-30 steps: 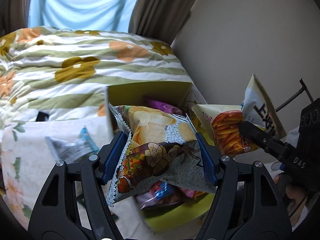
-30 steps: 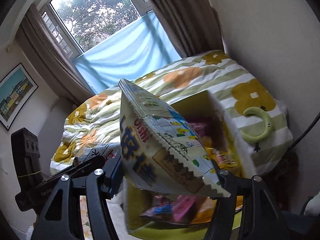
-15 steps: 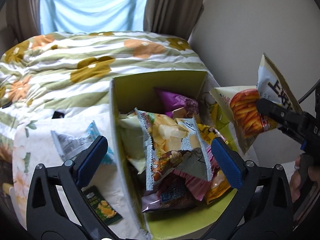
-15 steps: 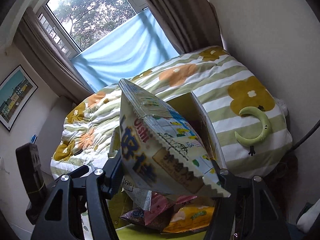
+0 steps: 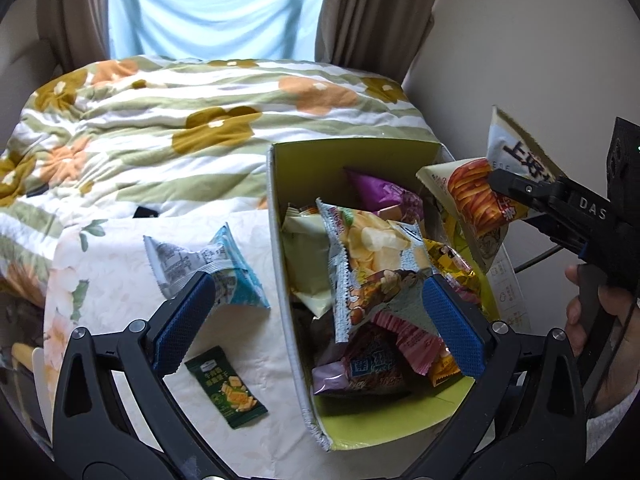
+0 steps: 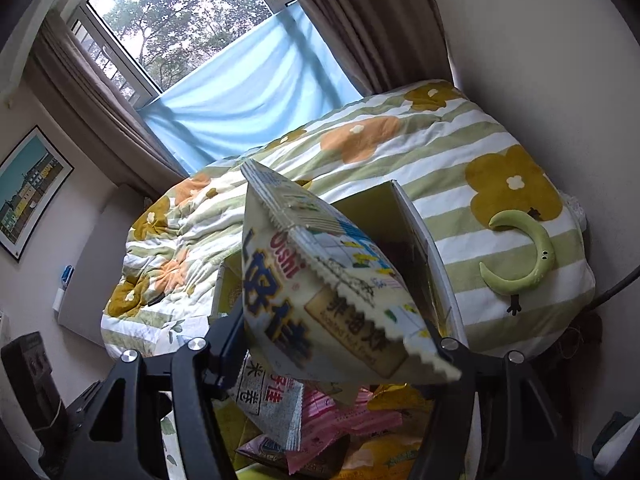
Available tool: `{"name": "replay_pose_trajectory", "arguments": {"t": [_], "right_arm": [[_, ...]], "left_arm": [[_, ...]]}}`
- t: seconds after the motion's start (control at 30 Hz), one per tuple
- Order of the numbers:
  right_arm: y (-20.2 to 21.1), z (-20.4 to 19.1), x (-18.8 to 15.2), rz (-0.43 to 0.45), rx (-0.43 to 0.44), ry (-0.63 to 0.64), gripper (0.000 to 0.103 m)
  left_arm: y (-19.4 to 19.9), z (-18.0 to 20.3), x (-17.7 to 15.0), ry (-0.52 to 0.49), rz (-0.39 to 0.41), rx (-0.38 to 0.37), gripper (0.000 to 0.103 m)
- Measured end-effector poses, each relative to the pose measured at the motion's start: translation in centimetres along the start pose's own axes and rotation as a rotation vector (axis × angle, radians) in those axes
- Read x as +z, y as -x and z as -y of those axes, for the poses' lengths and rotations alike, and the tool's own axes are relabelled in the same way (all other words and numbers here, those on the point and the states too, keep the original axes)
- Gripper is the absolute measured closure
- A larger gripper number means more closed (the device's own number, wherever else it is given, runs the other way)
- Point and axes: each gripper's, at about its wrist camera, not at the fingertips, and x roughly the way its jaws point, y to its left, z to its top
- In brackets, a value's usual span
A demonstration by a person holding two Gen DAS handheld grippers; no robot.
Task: Organize snacks
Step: 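Open the right tool to drop the Oishi bag into the box, then move both tools back from the box toward the remaining snacks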
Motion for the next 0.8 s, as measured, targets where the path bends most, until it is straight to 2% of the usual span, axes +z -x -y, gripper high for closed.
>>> {"name": "replay_pose_trajectory", "arguments": {"t": [0.03,0.1,0.13,0.17,0.33,0.8], "right_arm": [[-0.3,0.0,0.1,0.001,-0.004,-0.003,0.038],[-0.8,0.1,0.2,0.005,-0.008,-0.015,0.022],[-0.9,0.0,0.1,0.008,-0.019,-0.017,0.007],[-0.9,0.0,0.0,0.016,-0.026,-0.016,0.002],[-0.3,-0.8,-1.3,0.051,-0.049,0.043,0.002],[1.6,-4.1,-2.9,0.033,-0.047,0.144,0.002]], "left_arm": [[0.0,-0.2,-0.1,0.003,-0.002,0.004,0.001],[0.0,-0.5,-0.2,0.009,-0.007,0.014,0.001],[-0.1,-0.6,-0.3,0.013,-0.010,0.017,0.001],[0.0,-0.7,-0.5,0.017,-0.013,0.019,0.001],[0.3,-1.7,-1.3,0.036,-0.022,0.023,0.001],[4.3,-3.0,-1.6,0.018,0.042,0.040,0.001]]}}
